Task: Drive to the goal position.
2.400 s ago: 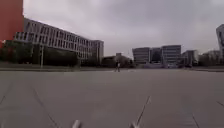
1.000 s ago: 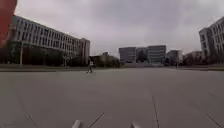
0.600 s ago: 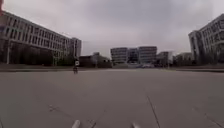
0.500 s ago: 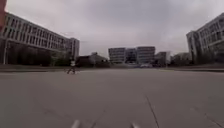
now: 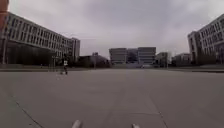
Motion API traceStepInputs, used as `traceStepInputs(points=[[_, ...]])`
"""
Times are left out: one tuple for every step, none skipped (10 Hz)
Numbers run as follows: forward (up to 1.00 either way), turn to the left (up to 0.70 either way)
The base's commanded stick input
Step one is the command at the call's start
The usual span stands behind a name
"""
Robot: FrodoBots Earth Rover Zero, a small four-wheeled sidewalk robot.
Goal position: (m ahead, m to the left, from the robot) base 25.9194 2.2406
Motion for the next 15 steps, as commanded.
traceStepInputs(points=[[0.70,0.00],[0.70,-0.07],[0.70,-0.20],[0.70,-0.23],[0.70,-0.15],[0.70,-0.04],[0.70,0.00],[0.70,0.00],[0.70,0.00],[0.70,0.00],[0.70,0.00],[0.70,0.00],[0.70,0.00],[0.70,0.00],[0.70,-0.06]])
